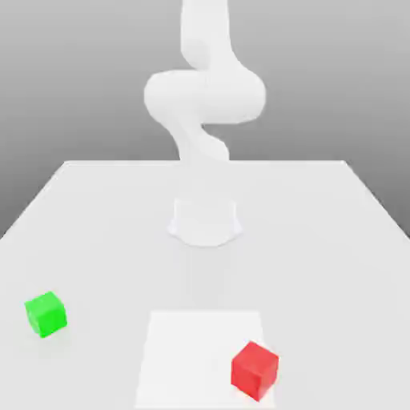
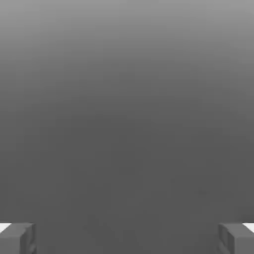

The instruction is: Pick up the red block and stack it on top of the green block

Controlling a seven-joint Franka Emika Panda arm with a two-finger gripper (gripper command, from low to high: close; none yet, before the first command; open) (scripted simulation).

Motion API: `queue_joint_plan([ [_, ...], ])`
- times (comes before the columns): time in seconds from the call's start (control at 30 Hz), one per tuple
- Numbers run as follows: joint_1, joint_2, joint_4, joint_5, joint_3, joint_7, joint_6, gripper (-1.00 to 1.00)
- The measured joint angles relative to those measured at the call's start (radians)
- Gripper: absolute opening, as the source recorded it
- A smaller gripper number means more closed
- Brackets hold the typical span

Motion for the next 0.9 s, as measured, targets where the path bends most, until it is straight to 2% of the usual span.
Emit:
queue_joint_plan([
  [0.27, 0.129, 0.298, -0.068, 0.061, -0.076, -0.263, 0.119, 0.0],
  [0.53, 0.204, 0.589, -0.134, 0.107, -0.096, -0.511, 0.235, 0.0],
  [0.8, 0.235, 0.867, -0.199, 0.048, -0.085, -0.677, 0.361, 0.0],
  [0.9, 0.226, 0.974, -0.191, 0.058, -0.071, -0.703, 0.442, 0.0],
])
